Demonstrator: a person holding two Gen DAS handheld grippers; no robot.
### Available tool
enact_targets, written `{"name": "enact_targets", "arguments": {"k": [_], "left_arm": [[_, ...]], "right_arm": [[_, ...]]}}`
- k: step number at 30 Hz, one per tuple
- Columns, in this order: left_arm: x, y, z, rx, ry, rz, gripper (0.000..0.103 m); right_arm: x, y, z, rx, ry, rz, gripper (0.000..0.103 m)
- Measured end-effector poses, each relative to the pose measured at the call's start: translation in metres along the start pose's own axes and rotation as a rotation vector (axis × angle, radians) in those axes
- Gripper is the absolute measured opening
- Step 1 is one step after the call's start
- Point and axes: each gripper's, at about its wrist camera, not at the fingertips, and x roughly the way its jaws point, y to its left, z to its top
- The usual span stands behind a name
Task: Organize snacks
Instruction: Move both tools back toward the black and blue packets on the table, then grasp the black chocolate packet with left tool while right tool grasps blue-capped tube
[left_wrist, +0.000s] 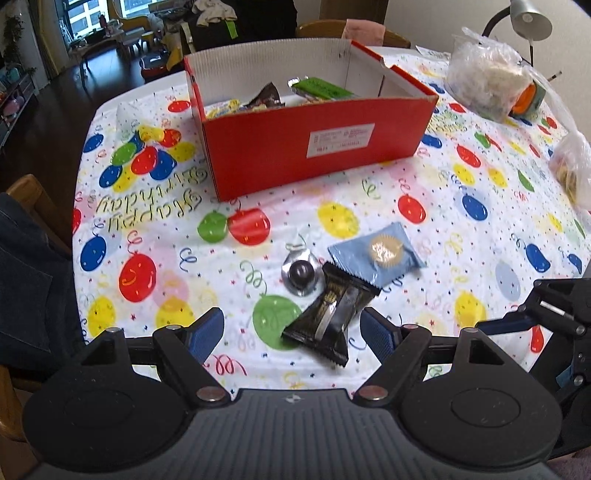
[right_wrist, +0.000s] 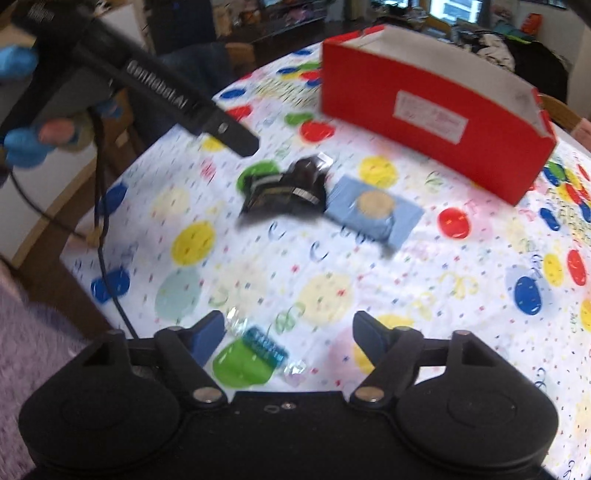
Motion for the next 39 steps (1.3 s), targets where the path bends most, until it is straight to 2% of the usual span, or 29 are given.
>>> {"name": "enact_targets", "arguments": {"k": [3,6,10,15,19,24,28,32,39], "left_arm": [[0.004,0.0,-0.003,0.007,0.017,-0.01,0.081],[0.008,-0.002,-0.005,0.024,0.047,-0.047,0.081],[0.011,-0.008,-0.006,0.064,0.05,-0.052,0.081],[0.018,-0.012,0.0,0.089,0.054,-0.051,0.081],[0.026,-0.013,0.007,0.103,0.063,-0.054,0.081],[0.04,-0.018,0.014,0.112,0.091,-0.072,0.081],[0.051,-0.024,0.014,0.136,0.113,-0.069,0.079],[0.062,-0.031,0.012,0.169,0.138,-0.045,0.06],[0.07,-0.036,0.01,0.191,0.142,-0.017,0.045]], "right_arm": [[0.007,0.003,-0.002,-0.026,0.03,0.025,0.054],[0.012,0.006,-0.005,-0.045,0.05,0.043,0.046],[0.016,0.007,-0.005,-0.061,0.065,0.058,0.03],[0.016,0.008,-0.006,-0.081,0.059,0.037,0.023],[0.015,0.004,-0.007,-0.072,0.051,0.025,0.011],[0.013,-0.002,-0.009,-0.001,0.034,0.031,0.011],[0.008,-0.015,-0.011,0.106,0.009,0.037,0.011],[0.0,-0.028,-0.013,0.184,-0.017,0.032,0.011],[-0.009,-0.047,-0.01,0.295,-0.058,0.003,0.011]]}}
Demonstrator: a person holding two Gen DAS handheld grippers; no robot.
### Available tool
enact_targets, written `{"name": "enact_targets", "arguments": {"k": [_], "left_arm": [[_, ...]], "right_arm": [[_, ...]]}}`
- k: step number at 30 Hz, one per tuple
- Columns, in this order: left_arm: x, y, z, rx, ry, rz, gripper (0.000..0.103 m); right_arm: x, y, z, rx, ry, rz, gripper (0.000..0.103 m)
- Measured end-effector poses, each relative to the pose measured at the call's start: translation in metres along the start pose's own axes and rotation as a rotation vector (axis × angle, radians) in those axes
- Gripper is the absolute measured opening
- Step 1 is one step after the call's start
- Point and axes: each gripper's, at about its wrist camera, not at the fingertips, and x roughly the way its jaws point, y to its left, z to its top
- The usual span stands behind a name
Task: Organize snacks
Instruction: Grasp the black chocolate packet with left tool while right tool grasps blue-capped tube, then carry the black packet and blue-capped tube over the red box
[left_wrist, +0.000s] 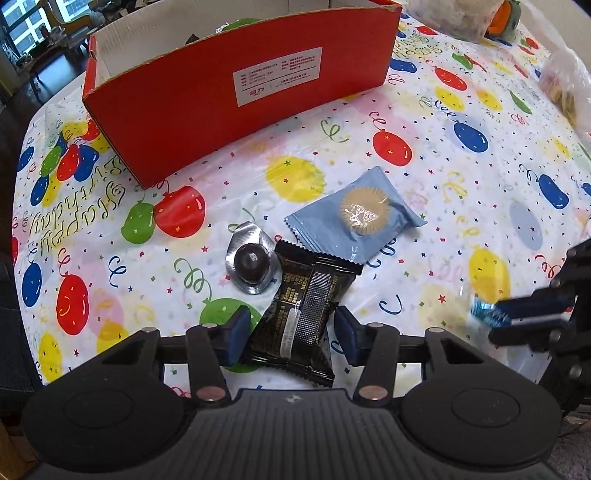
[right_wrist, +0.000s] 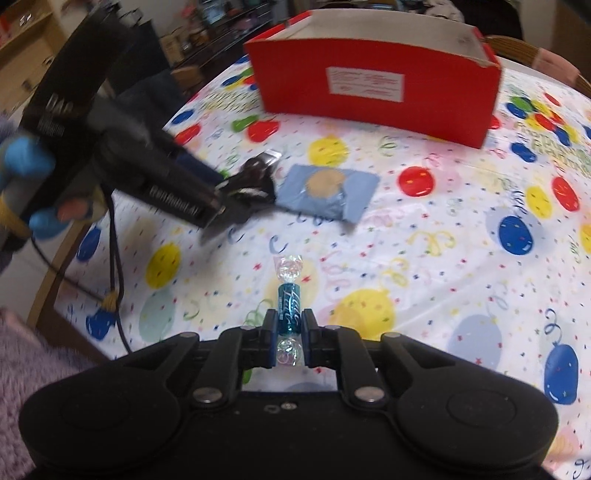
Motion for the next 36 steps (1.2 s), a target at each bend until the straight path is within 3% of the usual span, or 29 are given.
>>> {"name": "enact_targets", "arguments": {"k": [1,5,14,25,36], "left_arm": [[0.001,-0.001,0.0,0.002,0.002,0.001,0.039],[0.002,0.0,0.001,-0.029,0.005,-0.005,0.035],[-0.005,0.012,-0.001,-0.16,-0.001,-0.034,0.031],[-0.035,0.023,0.0,-0.255,-0.057,-0.053,0.031],[-0.08,0.023,0.034,-0.292,-0.171,0.004,0.031]], "right_arm": [[-0.001,-0.002,0.001,0.013,-0.006,-0.005,0.011],[-0.005,-0.012,0.007,0.08,-0.028,-0.023,0.011],[-0.019,-0.03,0.019,0.209,-0.09,-0.035,0.011],[-0.038,-0.044,0.043,0.252,-0.152,-0.035,0.011],[-0.06,-0.056,0.088,0.216,-0.239,-0.033,0.011]]}}
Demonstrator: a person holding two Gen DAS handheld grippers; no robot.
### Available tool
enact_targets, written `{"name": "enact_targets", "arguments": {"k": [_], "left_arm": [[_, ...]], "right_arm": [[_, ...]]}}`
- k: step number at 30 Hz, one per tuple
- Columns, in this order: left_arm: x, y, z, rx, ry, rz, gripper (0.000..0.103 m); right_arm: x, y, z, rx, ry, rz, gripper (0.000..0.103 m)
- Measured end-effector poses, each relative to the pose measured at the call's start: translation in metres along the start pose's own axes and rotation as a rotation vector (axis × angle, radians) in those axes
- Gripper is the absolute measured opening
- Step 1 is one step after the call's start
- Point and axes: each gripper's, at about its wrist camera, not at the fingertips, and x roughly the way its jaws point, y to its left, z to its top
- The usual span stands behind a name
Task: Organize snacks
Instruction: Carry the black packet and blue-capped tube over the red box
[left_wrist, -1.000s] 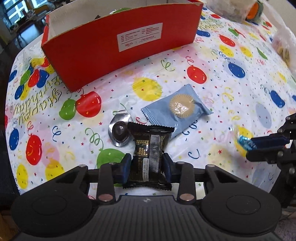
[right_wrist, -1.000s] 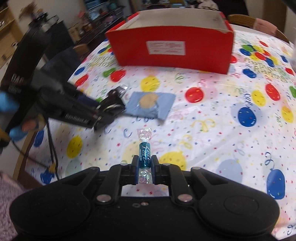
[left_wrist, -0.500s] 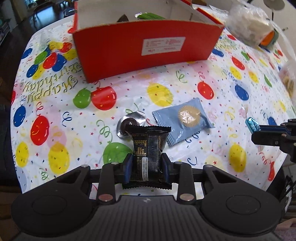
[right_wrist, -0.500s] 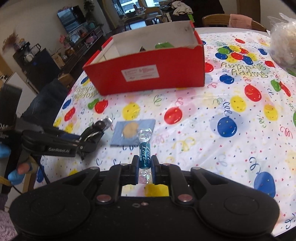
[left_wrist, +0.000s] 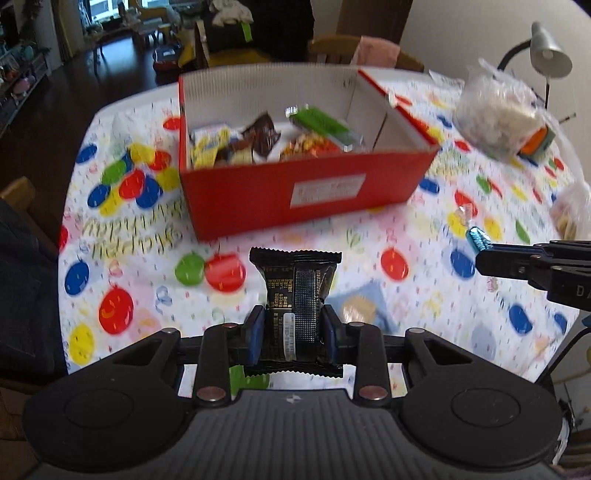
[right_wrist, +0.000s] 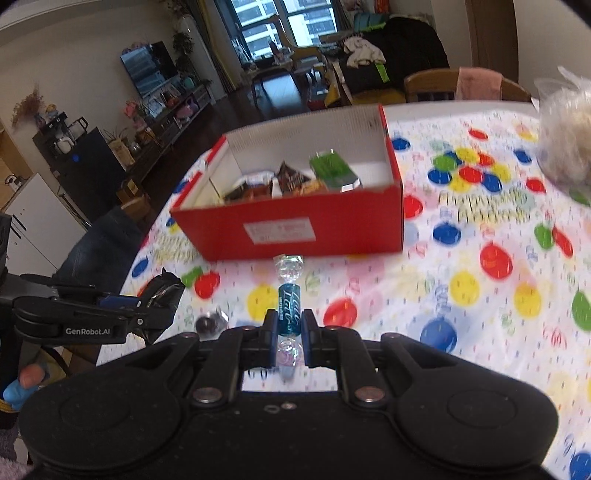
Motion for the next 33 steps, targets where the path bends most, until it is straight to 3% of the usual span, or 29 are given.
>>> {"name": "enact_targets", "arguments": {"k": [16,33], "left_arm": [[-0.001,-0.011,0.077,-0.043,-0.075,0.068,0.031],[0.026,-0.001,0.119,-0.132,-0.038,0.126,0.031]], "right_arm": [[0.025,-0.022,0.076,-0.071,-0.061,0.019,0.011],[0.058,-0.038,0.119,-0.088,-0.035,0.066,0.011]]}}
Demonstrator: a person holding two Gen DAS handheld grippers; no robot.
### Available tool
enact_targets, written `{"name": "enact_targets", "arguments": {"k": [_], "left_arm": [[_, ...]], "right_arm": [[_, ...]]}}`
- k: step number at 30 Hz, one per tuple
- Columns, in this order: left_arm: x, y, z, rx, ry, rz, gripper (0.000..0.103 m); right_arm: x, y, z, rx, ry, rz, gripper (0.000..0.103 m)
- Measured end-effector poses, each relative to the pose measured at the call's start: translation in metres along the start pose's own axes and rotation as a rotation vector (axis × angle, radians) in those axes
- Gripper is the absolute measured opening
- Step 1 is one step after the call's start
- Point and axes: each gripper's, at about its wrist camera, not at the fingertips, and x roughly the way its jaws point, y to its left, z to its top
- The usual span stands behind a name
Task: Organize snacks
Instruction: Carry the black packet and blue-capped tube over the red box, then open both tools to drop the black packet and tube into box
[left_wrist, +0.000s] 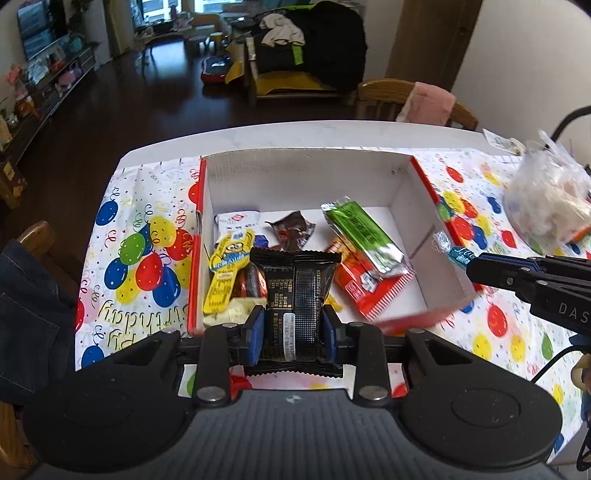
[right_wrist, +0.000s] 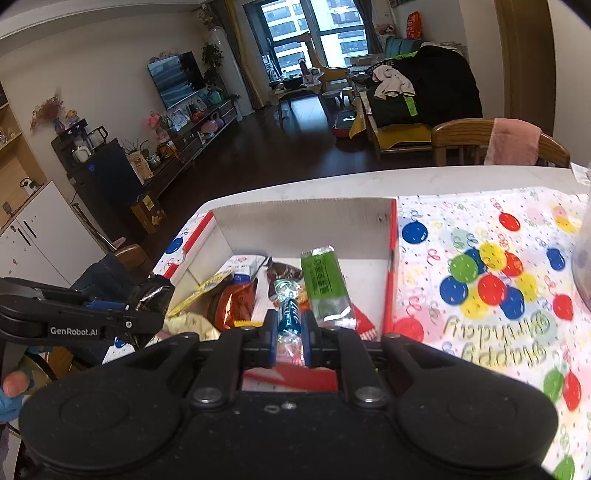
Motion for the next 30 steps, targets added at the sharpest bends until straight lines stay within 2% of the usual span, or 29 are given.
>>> {"name": "enact_targets", "arguments": {"k": [9,16,22,30], "left_arm": [[0.035,0.013,0.039,-0.02,0.046,0.077,0.031],[0.07,0.021,0.06,-0.031,0.128,0.11,0.031],[0.092,0.022,0.067,-0.02,0.176,0.087,0.031],[0.115,0.015,0.068,0.015,0.221,0.094,0.031]], "right_arm": [[0.06,0.01,0.03,-0.043,0.081,0.001,0.011],[0.112,0.021,0.036,-0.106,0.194,0.0,0.011],[0.144,0.025,0.031,-0.136,0.282,0.005,0.011],[0.158,0.027,0.024,-0.176,0.346,0.001,0.011]]}}
